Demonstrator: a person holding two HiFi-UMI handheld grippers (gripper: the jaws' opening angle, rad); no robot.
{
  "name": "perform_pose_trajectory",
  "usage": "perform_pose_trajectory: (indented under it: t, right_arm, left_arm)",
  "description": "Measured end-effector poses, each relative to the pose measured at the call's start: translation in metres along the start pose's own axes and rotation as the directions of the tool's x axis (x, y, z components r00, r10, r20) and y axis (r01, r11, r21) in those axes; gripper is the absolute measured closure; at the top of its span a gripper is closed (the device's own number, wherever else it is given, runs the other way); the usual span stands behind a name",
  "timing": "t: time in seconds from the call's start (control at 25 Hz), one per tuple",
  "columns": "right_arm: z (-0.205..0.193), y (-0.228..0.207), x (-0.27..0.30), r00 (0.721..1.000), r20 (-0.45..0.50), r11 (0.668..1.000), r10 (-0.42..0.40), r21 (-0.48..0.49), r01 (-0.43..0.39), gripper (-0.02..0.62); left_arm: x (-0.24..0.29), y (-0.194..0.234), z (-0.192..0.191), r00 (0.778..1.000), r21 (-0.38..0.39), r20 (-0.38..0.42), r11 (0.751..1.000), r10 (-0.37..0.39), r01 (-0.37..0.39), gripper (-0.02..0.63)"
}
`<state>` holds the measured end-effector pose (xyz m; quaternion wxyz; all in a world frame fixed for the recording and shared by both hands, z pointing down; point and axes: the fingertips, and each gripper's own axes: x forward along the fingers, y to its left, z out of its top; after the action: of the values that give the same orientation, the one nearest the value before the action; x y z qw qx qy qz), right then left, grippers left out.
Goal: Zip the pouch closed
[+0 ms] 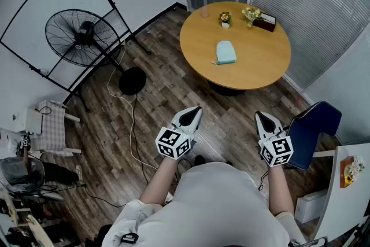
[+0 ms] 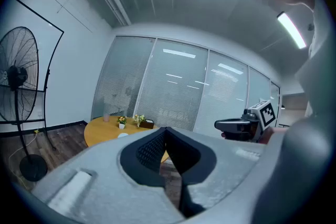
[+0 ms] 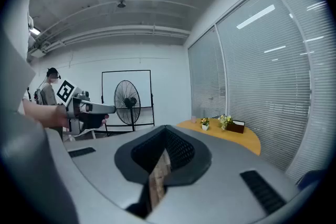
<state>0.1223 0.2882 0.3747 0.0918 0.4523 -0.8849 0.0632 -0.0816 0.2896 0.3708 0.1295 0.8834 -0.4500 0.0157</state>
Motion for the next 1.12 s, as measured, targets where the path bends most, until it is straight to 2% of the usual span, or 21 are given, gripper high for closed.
perform_pose_trajectory:
  t: [0.6, 1.12]
  right_arm:
    - [0.000, 0.007, 0.007, 1.000, -0.006, 1.000, 0.005, 0.009, -0.005, 0.593]
    - [-0.002, 0.027, 0.023, 1.000, -0.005, 1.000, -0.011, 0.021, 0.011, 0.592]
  left_arm:
    - [0.002, 0.004, -0.003, 1.000, -0.009, -0.011, 1.000, -0.021, 0.021, 0.588]
    - [-0.010, 0.028, -0.006, 0.999, -0.006, -0.029, 0.999, -0.031, 0.031, 0.584]
